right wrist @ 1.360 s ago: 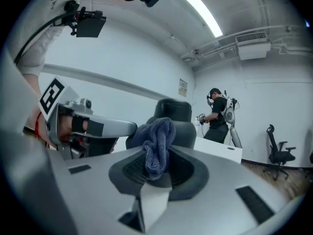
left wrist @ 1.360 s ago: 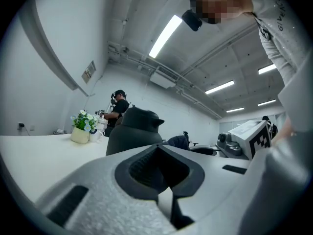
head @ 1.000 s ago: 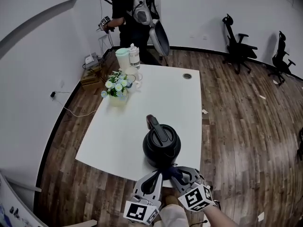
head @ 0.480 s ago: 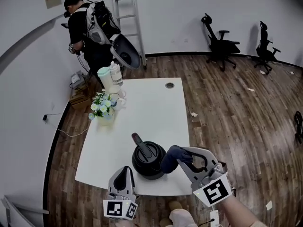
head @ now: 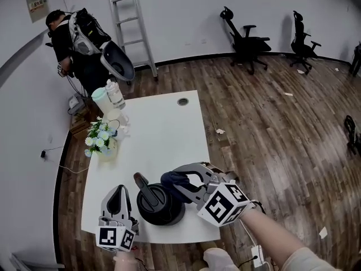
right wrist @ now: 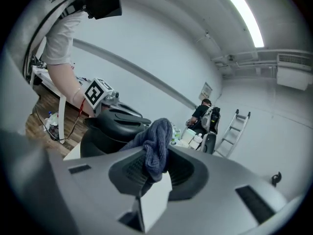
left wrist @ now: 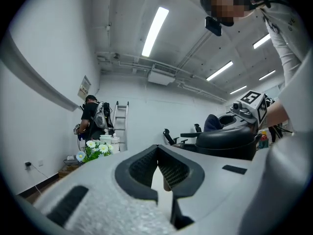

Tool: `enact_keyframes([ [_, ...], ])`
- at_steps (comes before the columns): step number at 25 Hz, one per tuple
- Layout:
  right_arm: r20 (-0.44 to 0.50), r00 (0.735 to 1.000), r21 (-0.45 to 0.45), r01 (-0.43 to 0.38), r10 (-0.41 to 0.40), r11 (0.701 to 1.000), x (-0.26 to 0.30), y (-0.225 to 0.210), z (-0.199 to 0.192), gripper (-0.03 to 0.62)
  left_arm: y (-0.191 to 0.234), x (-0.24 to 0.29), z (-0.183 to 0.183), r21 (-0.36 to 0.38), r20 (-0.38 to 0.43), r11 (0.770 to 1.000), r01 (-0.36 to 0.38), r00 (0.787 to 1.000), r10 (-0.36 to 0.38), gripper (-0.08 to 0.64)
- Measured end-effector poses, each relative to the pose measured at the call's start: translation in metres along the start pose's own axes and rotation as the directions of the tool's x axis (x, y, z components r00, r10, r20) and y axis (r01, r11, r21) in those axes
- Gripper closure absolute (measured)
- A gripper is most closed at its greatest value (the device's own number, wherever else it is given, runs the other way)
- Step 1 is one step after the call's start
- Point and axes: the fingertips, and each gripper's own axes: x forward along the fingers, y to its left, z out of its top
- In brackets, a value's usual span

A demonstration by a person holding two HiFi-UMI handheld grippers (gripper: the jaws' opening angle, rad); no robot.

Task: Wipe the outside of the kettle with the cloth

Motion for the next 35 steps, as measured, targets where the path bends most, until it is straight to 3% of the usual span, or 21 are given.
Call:
enact_keyframes([
  [4, -0.037, 0.995, 0.027, -0.094, 0.095, 0.995, 0.017, 0.006, -0.026, 0.528, 0.001, 0.011, -0.012, -0.007, -0.020, 1.000, -0.023, 1.000, 0.023, 0.554],
  [7, -0.057, 0.987, 0.114, -0.146, 0.153, 0.983, 0.023, 0.007, -0.048, 0.528, 0.001, 0.012, -0.018, -0.026, -0.018, 0.999, -0.044, 0.999, 0.043, 0.554],
  [12, -0.137, 0.954, 0.203, -0.237, 0.267, 0.950, 0.035, 0.031, -0.091, 0.528, 0.005, 0.005, -0.029, -0.047, -0.025, 0.995, -0.082, 0.996, 0.081, 0.554],
  [16, -0.200, 0.932, 0.255, -0.248, 0.302, 0.935, 0.038, 0.054, -0.119, 0.529, 0.000, -0.004, -0.037, -0.061, -0.035, 0.994, -0.091, 0.995, 0.089, 0.554],
  [19, -0.233, 0.934, 0.249, -0.214, 0.272, 0.945, 0.032, 0.055, -0.125, 0.528, -0.009, -0.011, -0.040, -0.062, -0.042, 0.995, -0.083, 0.996, 0.081, 0.554],
  [24, -0.189, 0.970, 0.084, -0.138, 0.152, 0.987, 0.012, 0.004, -0.072, 0.528, -0.011, -0.023, -0.042, -0.073, -0.039, 0.994, -0.085, 0.996, 0.082, 0.554],
  [28, -0.001, 0.995, -0.010, -0.099, 0.099, 0.995, 0.005, -0.042, 0.027, 0.528, 0.001, -0.033, -0.031, -0.079, -0.016, 0.991, -0.105, 0.994, 0.104, 0.554],
  [31, 0.098, 0.985, -0.059, -0.135, 0.140, 0.989, 0.008, -0.047, 0.095, 0.529, 0.011, -0.039, -0.015, -0.076, 0.014, 0.988, -0.132, 0.991, 0.134, 0.554],
  [33, 0.089, 0.975, -0.118, -0.194, 0.205, 0.974, 0.018, -0.033, 0.124, 0.528, 0.015, -0.041, -0.009, -0.063, 0.013, 0.986, -0.152, 0.988, 0.153, 0.554],
  [35, 0.034, 0.954, -0.217, -0.282, 0.296, 0.934, 0.036, -0.008, 0.139, 0.528, 0.014, -0.039, -0.009, -0.054, 0.005, 0.985, -0.164, 0.986, 0.164, 0.554],
])
